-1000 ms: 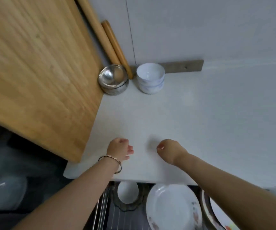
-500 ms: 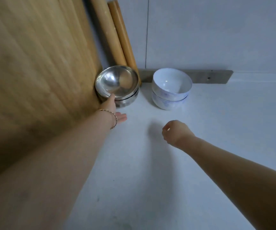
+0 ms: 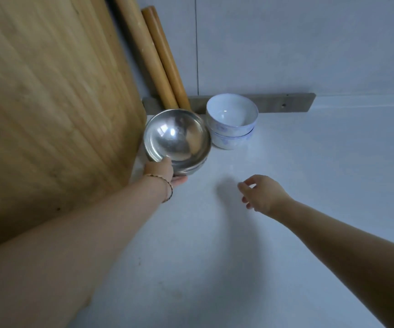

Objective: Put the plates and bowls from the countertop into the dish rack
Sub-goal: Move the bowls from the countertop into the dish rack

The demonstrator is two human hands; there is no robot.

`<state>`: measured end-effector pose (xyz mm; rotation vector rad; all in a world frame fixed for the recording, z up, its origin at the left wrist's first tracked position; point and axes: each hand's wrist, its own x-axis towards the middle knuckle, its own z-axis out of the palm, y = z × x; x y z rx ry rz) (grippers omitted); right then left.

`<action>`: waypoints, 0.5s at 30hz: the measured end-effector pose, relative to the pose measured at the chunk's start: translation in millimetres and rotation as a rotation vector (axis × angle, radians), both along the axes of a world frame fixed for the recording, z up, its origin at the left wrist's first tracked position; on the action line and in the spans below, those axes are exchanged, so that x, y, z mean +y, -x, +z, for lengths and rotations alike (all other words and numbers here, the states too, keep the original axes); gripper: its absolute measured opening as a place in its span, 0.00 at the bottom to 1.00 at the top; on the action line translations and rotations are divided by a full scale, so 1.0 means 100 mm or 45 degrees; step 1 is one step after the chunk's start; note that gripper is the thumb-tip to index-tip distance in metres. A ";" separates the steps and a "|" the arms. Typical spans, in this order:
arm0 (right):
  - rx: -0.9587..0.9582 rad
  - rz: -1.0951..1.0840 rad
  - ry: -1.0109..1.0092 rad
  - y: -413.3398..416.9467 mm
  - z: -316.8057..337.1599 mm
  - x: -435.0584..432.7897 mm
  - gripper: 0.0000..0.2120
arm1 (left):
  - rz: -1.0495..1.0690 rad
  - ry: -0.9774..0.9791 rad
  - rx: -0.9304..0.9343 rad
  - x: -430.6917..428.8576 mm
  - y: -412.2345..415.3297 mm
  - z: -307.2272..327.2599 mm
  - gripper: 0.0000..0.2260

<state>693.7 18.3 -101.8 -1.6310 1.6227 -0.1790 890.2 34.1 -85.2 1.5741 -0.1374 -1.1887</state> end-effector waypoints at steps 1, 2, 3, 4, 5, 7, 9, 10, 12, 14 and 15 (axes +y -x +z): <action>-0.062 -0.030 0.024 0.06 0.08 0.06 0.19 | -0.046 -0.011 0.000 0.17 0.13 0.05 0.19; -0.138 -0.071 0.045 0.13 0.17 0.12 0.21 | -0.094 -0.017 -0.003 0.33 0.27 0.12 0.18; -0.228 -0.112 0.054 0.20 0.28 0.20 0.24 | -0.145 -0.023 -0.009 0.51 0.40 0.19 0.16; -0.309 -0.134 0.044 0.26 0.40 0.28 0.26 | -0.196 -0.030 -0.017 0.69 0.52 0.26 0.12; -0.374 -0.129 0.018 0.34 0.53 0.37 0.27 | -0.244 -0.043 -0.025 0.86 0.64 0.33 0.09; -0.445 -0.077 -0.029 0.50 0.73 0.56 0.26 | -0.369 -0.097 -0.036 1.18 0.84 0.46 0.05; -0.442 -0.009 -0.034 0.76 0.86 0.85 0.21 | -0.538 -0.147 -0.097 1.56 1.08 0.59 0.06; -0.437 0.020 -0.052 0.90 0.88 1.01 0.18 | -0.619 -0.164 -0.130 1.73 1.18 0.64 0.08; -0.405 0.067 -0.120 1.22 0.85 1.38 0.14 | -0.720 -0.180 -0.131 2.12 1.41 0.70 0.10; -0.380 0.104 -0.167 1.50 0.76 1.75 0.12 | -0.776 -0.203 -0.072 2.47 1.61 0.69 0.12; -0.353 0.128 -0.168 1.62 0.70 1.93 0.11 | -0.790 -0.228 -0.044 2.62 1.70 0.65 0.14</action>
